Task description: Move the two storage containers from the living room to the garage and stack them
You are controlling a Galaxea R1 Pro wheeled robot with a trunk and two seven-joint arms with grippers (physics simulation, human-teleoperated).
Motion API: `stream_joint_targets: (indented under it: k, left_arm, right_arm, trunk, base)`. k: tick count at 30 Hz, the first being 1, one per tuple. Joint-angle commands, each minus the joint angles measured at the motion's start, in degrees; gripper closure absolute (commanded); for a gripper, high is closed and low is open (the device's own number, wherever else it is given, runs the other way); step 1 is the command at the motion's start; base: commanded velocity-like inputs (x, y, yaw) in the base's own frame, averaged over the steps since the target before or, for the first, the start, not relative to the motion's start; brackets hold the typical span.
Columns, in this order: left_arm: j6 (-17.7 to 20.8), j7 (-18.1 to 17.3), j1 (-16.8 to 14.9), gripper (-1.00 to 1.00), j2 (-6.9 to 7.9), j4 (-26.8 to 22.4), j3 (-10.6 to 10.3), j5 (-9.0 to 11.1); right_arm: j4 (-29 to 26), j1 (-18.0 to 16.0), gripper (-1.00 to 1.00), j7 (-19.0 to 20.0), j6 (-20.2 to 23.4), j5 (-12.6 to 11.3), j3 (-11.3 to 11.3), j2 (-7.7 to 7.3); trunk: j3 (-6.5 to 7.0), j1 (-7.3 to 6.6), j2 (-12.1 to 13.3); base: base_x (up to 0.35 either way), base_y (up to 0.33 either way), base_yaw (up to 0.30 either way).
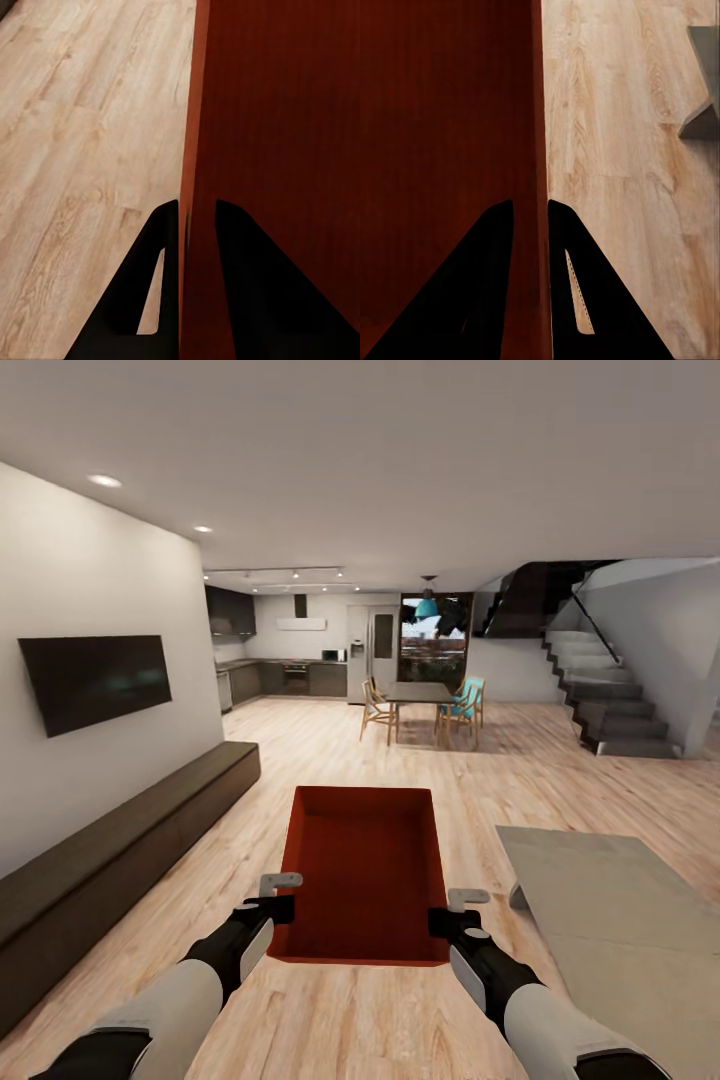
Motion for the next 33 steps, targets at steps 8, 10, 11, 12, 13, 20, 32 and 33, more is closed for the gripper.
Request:
stream_joint_targets:
  k: [8,10,11,12,13,20,32,33]
  left_arm:
    - [-0.3,0.5,0.0,1.00,0.45,-0.2,0.3,-1.4]
    - [-0.3,0.5,0.0,1.00,0.44,-0.2,0.3,-1.4]
    - [-0.3,0.5,0.0,1.00,0.44,-0.2,0.3,-1.4]
    - [-0.3,0.5,0.0,1.00,0.47,-0.2,0.3,-1.4]
    - [-0.3,0.5,0.0,1.00,0.49,-0.2,0.3,-1.4]
    - [-0.3,0.5,0.0,1.00,0.52,-0.2,0.3,-1.4]
    - [-0.3,0.5,0.0,1.00,0.52,-0.2,0.3,-1.4]
    - [-0.3,0.5,0.0,1.00,0.52,-0.2,0.3,-1.4]
  right_arm:
    - [0.2,0.0,1.00,-0.7,-0.4,-0.6,-0.4,-0.09]
    - [0.2,0.0,1.00,-0.7,-0.4,-0.6,-0.4,-0.09]
    - [0.2,0.0,1.00,-0.7,-0.4,-0.6,-0.4,-0.08]
    - [0.2,0.0,1.00,-0.7,-0.4,-0.6,-0.4,-0.07]
    - [0.2,0.0,1.00,-0.7,-0.4,-0.6,-0.4,-0.09]
    - [0.2,0.0,1.00,-0.6,-0.1,-0.6,-0.4,-0.14]
    - [0.2,0.0,1.00,-0.7,-0.3,-0.6,-0.5,-0.15]
    - [0.2,0.0,1.00,-0.7,-0.3,-0.6,-0.5,-0.15]
  trunk:
    - [-0.02,0.02,-0.1]
    - [-0.02,0.02,-0.1]
    - [-0.02,0.02,-0.1]
    - [-0.02,0.02,-0.1]
    - [-0.02,0.02,-0.1]
    - [-0.02,0.02,-0.1]
    - [-0.02,0.02,-0.1]
    - [-0.02,0.02,-0.1]
  base:
    - [0.237,0.000,-0.027]
    - [0.318,0.000,-0.001]
    - [0.320,0.000,-0.001]
    - [0.320,0.000,0.000]
    - [0.321,0.000,0.000]
    - [0.322,0.000,0.000]
    - [0.322,0.000,0.000]
    - [0.322,0.000,0.000]
